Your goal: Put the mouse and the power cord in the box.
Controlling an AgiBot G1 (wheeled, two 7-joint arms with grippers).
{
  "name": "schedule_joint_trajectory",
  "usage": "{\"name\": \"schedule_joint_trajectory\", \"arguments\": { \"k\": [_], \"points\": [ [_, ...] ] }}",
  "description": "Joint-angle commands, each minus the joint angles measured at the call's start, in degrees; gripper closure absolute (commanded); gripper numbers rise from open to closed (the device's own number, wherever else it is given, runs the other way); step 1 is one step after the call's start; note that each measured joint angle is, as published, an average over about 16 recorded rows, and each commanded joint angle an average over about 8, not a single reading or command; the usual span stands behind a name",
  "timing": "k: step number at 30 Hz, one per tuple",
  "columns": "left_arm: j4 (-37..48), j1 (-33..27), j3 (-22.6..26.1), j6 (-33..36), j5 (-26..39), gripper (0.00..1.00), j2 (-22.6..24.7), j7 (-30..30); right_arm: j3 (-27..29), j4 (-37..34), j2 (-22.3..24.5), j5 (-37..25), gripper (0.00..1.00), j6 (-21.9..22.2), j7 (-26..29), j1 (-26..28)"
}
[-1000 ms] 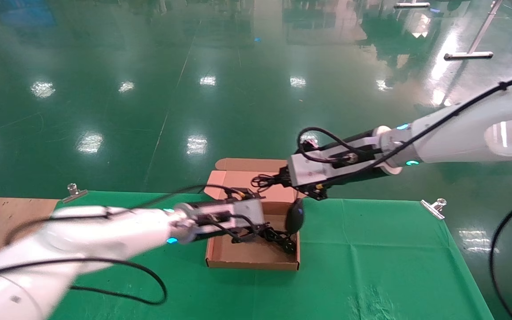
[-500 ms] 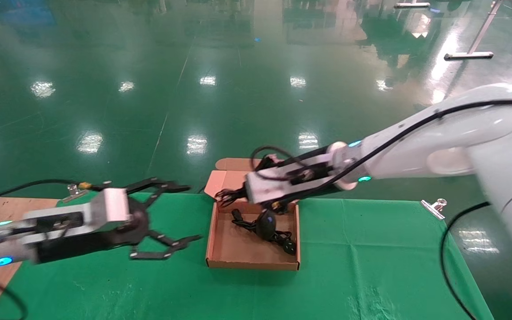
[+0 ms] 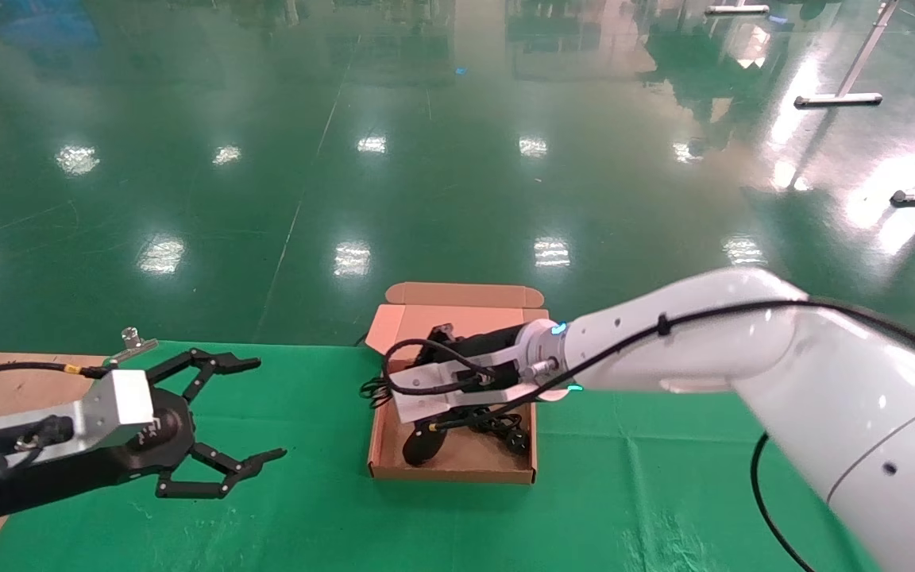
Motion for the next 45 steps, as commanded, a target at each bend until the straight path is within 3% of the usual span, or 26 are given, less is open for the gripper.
{"name": "schedule_joint_trajectory", "arguments": {
  "k": [1,7,9,20,30,45],
  "points": [
    [1.1,0.2,0.0,-0.1,0.1,0.0,0.2,0.3,-2.6,0.4,0.1,0.4,0.93,4.0,0.7,-0.9],
    [3.6,0.6,0.7,-1.4,0.9,0.0,3.9,0.5,-7.3,-1.3,0.2,2.0,0.18,9.6,1.8,-3.0],
    [4.2,0.6,0.8,-1.8,1.0,0.0,5.1,0.4,-8.5,-1.5,0.2,2.7,0.0,10.2,2.1,-3.1],
    [6.4,0.4,1.0,-2.7,1.2,0.0,8.5,0.0,-12.2,-1.4,0.2,5.4,0.0,12.3,2.6,-3.0],
    [5.6,0.5,0.8,-2.7,1.2,0.0,8.0,-0.3,-11.0,-1.1,0.6,5.4,0.0,11.3,2.9,-3.1],
    [-9.7,5.0,-5.9,-1.7,0.3,0.0,3.2,-12.5,1.3,7.9,10.2,14.4,0.0,0.4,9.8,-9.8]
  ]
}}
